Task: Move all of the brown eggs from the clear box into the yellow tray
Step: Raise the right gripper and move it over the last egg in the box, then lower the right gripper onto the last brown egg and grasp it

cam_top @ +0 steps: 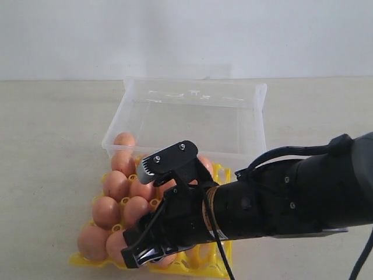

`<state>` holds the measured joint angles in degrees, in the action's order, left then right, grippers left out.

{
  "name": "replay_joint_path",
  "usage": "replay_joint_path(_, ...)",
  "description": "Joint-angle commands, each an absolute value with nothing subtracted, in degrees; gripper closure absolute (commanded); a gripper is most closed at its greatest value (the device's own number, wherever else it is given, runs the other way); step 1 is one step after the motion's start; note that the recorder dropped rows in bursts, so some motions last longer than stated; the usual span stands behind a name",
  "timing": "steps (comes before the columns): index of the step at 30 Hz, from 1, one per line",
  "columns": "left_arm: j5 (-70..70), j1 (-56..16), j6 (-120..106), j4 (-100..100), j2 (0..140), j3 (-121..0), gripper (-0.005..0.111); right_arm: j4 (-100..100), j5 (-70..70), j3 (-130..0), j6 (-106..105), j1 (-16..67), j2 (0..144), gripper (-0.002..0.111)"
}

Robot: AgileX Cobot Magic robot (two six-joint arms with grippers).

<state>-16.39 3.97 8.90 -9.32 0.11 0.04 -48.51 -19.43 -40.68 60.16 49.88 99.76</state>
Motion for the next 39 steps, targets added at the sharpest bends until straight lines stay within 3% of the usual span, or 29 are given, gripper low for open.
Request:
replay_joint_path(1,-16.34,3.47,9.16,-9.43,0.00,0.00,0.085,-48.22,-17.86,-40.74,59.43,49.67,94.32,0.055)
replay_joint_path(5,-16.34,3.47,9.16,-9.43,0.00,0.00,0.085,-48.22,-18.01,-42.82,55.94,49.67,89.52,0.055)
replay_joint_path(7,-16.34,3.47,9.16,-9.43,0.00,0.00,0.085,-48.22,-18.11,-48.25,54.83,49.67,88.45,0.070)
replay_joint_path(8,-16.34,3.47,9.16,-9.43,0.00,0.00,0.085,-48.22,-16.59,-54.46,54.83,49.67,88.66,0.094)
replay_joint_path(9,-16.34,3.47,9.16,-9.43,0.00,0.00,0.085,-47.97,-12.68,-61.25,55.72,49.67,89.98,0.108)
replay_joint_path(12,-16.34,3.47,9.16,-9.43,0.00,0.00,0.085,-48.58,3.12,-78.06,55.50,49.67,95.76,0.109)
replay_joint_path(14,-16.34,3.47,9.16,-9.43,0.00,0.00,0.085,-48.14,23.63,-89.28,46.16,49.67,102.65,0.109)
replay_joint_path(17,-16.34,3.47,9.16,-9.43,0.00,0.00,0.085,-21.97,51.08,-105.70,16.28,47.65,116.79,0.109)
replay_joint_path(22,-16.34,3.47,9.16,-9.43,0.00,0.00,0.085,14.79,57.56,-119.37,6.51,39.59,128.21,0.108)
replay_joint_path(25,-16.34,3.47,9.16,-9.43,0.00,0.00,0.085,23.38,57.45,-124.97,6.51,36.12,133.58,0.104)
replay_joint_path(27,-16.34,3.47,9.16,-9.43,0.00,0.00,0.085,25.72,57.58,-127.75,6.51,34.82,135.91,0.095)
replay_joint_path(28,-16.34,3.47,9.16,-9.43,0.00,0.00,0.085,26.79,57.67,-128.87,6.51,34.16,137.49,0.079)
replay_joint_path(32,-16.34,3.47,9.16,-9.43,0.00,0.00,0.085,26.50,55.44,-128.87,6.62,34.01,138.85,0.048)
replay_joint_path(39,-16.34,3.47,9.16,-9.43,0.00,0.00,0.085,25.20,52.46,-128.87,10.00,34.01,141.99,0.048)
